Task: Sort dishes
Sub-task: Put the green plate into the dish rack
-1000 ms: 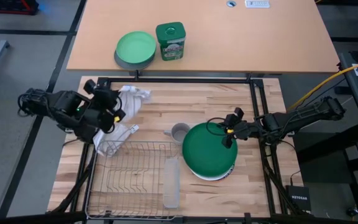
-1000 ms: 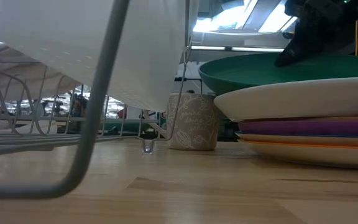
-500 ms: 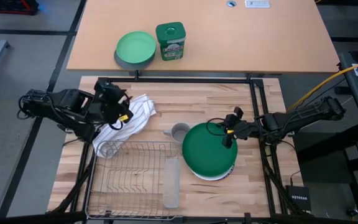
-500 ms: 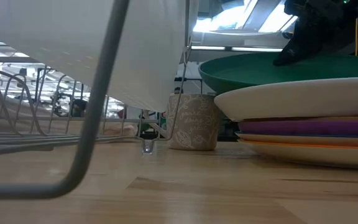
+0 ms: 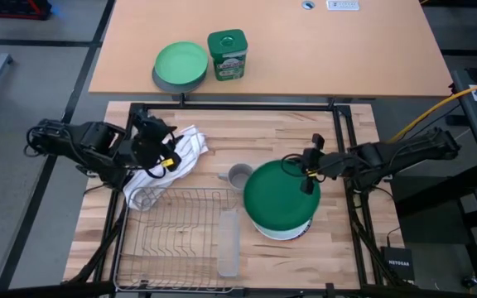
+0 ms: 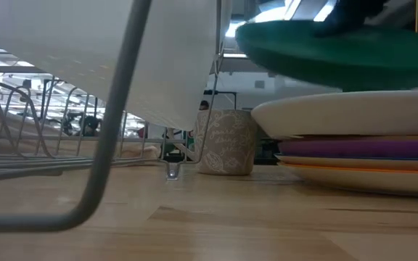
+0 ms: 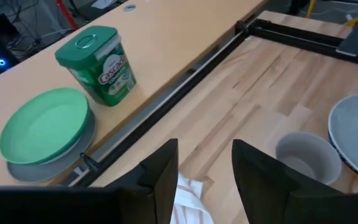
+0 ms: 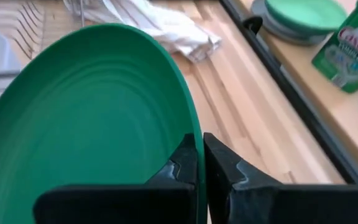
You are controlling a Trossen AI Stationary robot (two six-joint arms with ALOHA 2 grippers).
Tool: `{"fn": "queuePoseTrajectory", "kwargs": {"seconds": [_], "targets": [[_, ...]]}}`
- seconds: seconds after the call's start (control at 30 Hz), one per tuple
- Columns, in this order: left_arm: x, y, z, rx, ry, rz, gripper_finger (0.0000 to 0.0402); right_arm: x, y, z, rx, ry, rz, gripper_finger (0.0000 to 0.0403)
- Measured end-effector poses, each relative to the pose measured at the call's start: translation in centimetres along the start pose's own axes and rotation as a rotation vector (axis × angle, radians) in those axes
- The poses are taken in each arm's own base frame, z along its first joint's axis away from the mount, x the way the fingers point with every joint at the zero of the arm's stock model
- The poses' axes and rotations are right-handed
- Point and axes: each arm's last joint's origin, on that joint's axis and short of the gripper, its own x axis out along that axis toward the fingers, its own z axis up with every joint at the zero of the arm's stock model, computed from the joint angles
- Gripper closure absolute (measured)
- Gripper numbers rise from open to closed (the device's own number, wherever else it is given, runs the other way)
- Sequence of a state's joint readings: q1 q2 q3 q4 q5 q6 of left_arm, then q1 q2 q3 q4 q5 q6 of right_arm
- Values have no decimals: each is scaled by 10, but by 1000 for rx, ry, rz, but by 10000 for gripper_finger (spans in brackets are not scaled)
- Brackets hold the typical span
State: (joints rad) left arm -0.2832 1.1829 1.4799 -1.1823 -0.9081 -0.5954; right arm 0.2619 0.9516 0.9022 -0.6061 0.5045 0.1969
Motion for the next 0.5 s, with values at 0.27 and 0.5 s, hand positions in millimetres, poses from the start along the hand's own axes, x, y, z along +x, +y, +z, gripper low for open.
{"fn": "queuePoseTrajectory", "kwargs": {"seconds": [0.27,0.5], "targets": [[8,-34,0,96,-21,-52,266,-10,-2,16,-73,-55,3,394],[12,-62,-3,260,-45,-94,274,-15,-4,27,-134,-121,-14,393]]}}
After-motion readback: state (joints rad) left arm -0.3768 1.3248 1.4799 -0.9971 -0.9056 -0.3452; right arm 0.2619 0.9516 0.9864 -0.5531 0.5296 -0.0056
